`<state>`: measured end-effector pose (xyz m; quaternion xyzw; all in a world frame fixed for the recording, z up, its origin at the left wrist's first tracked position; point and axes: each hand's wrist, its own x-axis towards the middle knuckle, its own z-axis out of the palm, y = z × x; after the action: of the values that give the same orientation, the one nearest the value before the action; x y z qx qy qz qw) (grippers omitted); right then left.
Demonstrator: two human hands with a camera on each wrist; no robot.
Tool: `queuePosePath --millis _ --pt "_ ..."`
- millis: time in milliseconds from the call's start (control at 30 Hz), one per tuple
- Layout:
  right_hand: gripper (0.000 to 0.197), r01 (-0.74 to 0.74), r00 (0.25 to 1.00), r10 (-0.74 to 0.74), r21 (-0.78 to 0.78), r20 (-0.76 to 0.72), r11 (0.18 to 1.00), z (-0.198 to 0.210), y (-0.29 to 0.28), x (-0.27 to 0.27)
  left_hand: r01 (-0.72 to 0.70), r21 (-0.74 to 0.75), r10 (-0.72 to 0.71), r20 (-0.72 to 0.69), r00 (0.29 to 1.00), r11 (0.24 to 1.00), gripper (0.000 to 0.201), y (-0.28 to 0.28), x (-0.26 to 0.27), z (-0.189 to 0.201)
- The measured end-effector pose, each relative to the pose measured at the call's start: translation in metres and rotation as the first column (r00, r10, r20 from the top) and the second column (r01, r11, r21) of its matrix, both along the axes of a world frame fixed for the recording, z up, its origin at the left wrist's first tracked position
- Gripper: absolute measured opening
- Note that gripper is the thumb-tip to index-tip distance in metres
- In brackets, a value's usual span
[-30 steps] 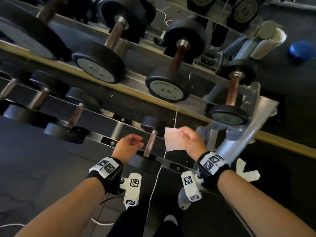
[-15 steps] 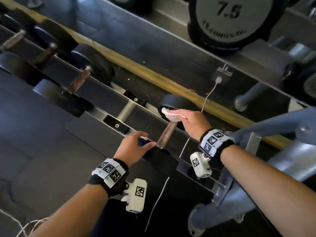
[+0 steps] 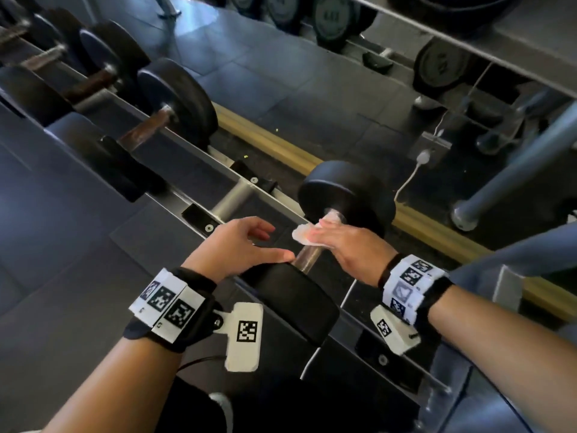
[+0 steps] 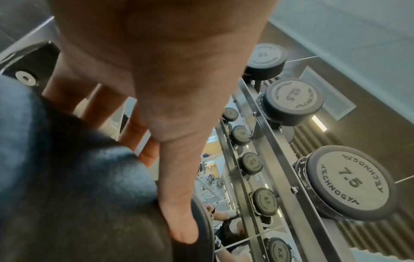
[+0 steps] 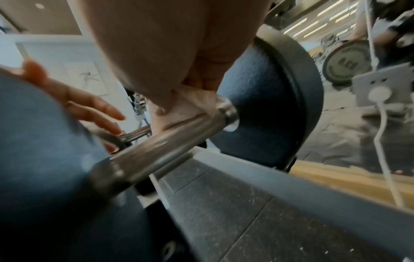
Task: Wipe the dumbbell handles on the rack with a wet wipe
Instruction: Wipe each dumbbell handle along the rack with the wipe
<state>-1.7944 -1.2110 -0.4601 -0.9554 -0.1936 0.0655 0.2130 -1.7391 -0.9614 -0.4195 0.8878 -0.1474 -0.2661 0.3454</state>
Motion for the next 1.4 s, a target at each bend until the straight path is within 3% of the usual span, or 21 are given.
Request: queuePosePath --millis 67,233,400,533,600,800,1000,1133,1233,1300,1400 --pt "0.061 -0.042 0.999 0.042 0.010 -0.005 0.999 -0.004 0.011 -0.013 0.002 -0.025 -0.002 0.008 1.000 1.000 0.075 0.003 -0.002 -0.003" --pt "0.066 -0.236 0.970 0.245 -0.244 0.005 0.941 -0.003 0.010 -0.012 -0.026 -0.082 0.029 0.043 0.999 0.996 0.080 0.010 -0.007 -0.013" --pt "0.064 0.013 0.992 0.017 -0.231 0.128 0.973 0.004 -0.010 0.007 -0.034 -0.122 0.038 0.036 0.999 0.992 0.072 0.020 -0.011 -0.020" --pt "0.060 -0.236 0.968 0.246 -0.150 0.054 0.960 -0.012 0.017 -0.010 -0.006 -0.124 0.010 0.030 0.999 0.992 0.072 0.021 -0.008 -0.018" --pt "0.061 -0.225 0.974 0.227 -0.091 0.004 0.970 -0.005 0.016 -0.007 -0.006 -0.128 0.009 0.019 1.000 0.992 0.074 0.022 -0.008 -0.017" --pt "0.045 -0.034 0.997 0.059 -0.397 0.051 0.917 0.010 0.005 0.030 -0.003 -0.126 0.003 0.003 1.000 0.992 0.074 0.021 -0.008 -0.015" --pt "0.056 -0.088 0.987 0.080 -0.055 -0.139 0.995 -0.008 0.027 0.012 0.015 -0.110 -0.014 0.008 1.000 0.994 0.079 0.022 -0.010 -0.012" --pt "0.041 -0.039 0.997 0.029 -0.162 -0.065 0.986 -0.004 0.013 0.030 0.016 -0.104 -0.016 0.007 1.000 0.994 0.084 0.021 -0.011 -0.011" --pt "0.026 -0.083 0.992 0.103 -0.231 0.072 0.969 -0.006 0.009 0.029 0.019 -0.102 -0.018 0.004 1.000 0.995 0.085 0.021 -0.013 -0.010" --pt "0.024 -0.155 0.980 0.171 -0.144 0.106 0.977 -0.012 0.013 0.020 0.023 -0.102 -0.023 0.001 1.000 0.994 0.083 0.021 -0.014 -0.009" --pt "0.024 -0.187 0.982 0.188 -0.025 0.033 0.982 -0.013 0.015 0.015 0.027 -0.102 -0.029 -0.016 0.999 0.994 0.085 0.021 -0.014 -0.007"
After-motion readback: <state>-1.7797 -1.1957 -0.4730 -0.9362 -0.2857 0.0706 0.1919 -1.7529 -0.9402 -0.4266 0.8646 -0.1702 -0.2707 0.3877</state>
